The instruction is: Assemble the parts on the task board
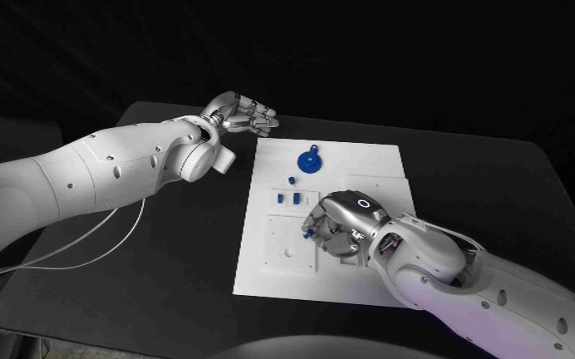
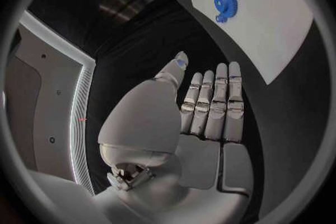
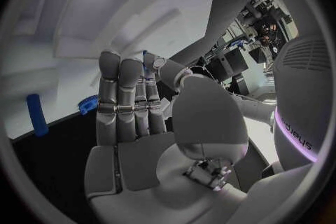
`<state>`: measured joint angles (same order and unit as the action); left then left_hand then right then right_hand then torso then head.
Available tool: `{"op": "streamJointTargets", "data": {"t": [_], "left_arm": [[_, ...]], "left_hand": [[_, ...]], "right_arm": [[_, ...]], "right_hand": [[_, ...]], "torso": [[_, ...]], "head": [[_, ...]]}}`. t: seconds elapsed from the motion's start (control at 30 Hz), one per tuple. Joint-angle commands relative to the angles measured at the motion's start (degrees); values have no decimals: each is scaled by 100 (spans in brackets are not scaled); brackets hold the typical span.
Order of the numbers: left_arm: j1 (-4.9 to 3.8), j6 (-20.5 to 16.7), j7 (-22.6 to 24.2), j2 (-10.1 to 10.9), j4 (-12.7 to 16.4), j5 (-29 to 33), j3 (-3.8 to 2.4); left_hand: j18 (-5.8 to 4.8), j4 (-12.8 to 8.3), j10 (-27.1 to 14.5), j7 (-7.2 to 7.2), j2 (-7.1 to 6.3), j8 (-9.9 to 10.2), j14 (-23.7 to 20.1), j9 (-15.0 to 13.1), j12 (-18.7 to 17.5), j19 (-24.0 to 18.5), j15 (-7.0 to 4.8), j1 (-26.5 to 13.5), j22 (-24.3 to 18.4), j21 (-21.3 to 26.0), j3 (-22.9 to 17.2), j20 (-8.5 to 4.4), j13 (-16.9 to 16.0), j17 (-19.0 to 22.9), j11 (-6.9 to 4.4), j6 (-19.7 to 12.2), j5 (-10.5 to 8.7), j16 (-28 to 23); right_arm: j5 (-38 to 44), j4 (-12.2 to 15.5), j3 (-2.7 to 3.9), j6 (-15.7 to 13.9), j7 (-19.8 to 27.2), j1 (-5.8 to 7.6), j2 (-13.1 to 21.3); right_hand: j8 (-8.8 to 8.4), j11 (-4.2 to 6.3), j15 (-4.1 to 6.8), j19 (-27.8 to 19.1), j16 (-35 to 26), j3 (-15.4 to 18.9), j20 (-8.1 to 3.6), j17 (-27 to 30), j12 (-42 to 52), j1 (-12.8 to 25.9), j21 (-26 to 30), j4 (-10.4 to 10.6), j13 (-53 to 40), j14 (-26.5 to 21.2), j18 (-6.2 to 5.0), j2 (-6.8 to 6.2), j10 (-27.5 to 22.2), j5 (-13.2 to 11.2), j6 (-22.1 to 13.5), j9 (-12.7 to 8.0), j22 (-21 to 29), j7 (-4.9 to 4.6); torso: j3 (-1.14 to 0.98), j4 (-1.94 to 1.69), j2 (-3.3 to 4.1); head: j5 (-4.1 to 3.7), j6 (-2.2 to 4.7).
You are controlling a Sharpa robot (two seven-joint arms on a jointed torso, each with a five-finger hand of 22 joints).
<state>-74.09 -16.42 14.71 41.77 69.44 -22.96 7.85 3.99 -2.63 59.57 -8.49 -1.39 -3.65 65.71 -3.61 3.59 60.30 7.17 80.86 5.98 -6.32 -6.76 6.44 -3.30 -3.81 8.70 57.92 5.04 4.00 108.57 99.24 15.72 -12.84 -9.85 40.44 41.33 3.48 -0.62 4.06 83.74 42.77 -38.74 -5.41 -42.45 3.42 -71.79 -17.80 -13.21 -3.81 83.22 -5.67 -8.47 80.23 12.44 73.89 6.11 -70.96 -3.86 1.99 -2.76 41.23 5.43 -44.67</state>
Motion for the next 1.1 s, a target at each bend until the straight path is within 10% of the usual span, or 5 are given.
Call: {"op": "streamJointTargets", "data": {"t": [0.03,1.1], "left_arm": [[1,34,38,-1,12,7,-5],[1,42,26,7,15,7,-5]], "left_hand": [[27,-35,-25,-18,45,11,-41,5,4,-49,13,5,-6,-23,-3,-9,-3,1,5,31,7,-12],[27,-32,-28,-16,46,7,-44,4,4,-52,14,10,-13,-29,1,-8,-3,1,6,37,6,-13]], "right_arm": [[214,-3,-12,182,-155,-14,-9],[432,28,-11,294,-326,-14,-61]], "right_hand": [[20,1,28,29,21,17,-20,10,26,15,28,-23,-5,-22,-130,25,52,21,38,1,-5,1],[20,4,32,51,36,-7,-24,8,26,23,64,-18,-5,-24,-122,7,63,23,50,3,-46,4]], "torso": [[0,-2,0],[-1,3,-1]], "head": [[1,0],[15,-10]]}}
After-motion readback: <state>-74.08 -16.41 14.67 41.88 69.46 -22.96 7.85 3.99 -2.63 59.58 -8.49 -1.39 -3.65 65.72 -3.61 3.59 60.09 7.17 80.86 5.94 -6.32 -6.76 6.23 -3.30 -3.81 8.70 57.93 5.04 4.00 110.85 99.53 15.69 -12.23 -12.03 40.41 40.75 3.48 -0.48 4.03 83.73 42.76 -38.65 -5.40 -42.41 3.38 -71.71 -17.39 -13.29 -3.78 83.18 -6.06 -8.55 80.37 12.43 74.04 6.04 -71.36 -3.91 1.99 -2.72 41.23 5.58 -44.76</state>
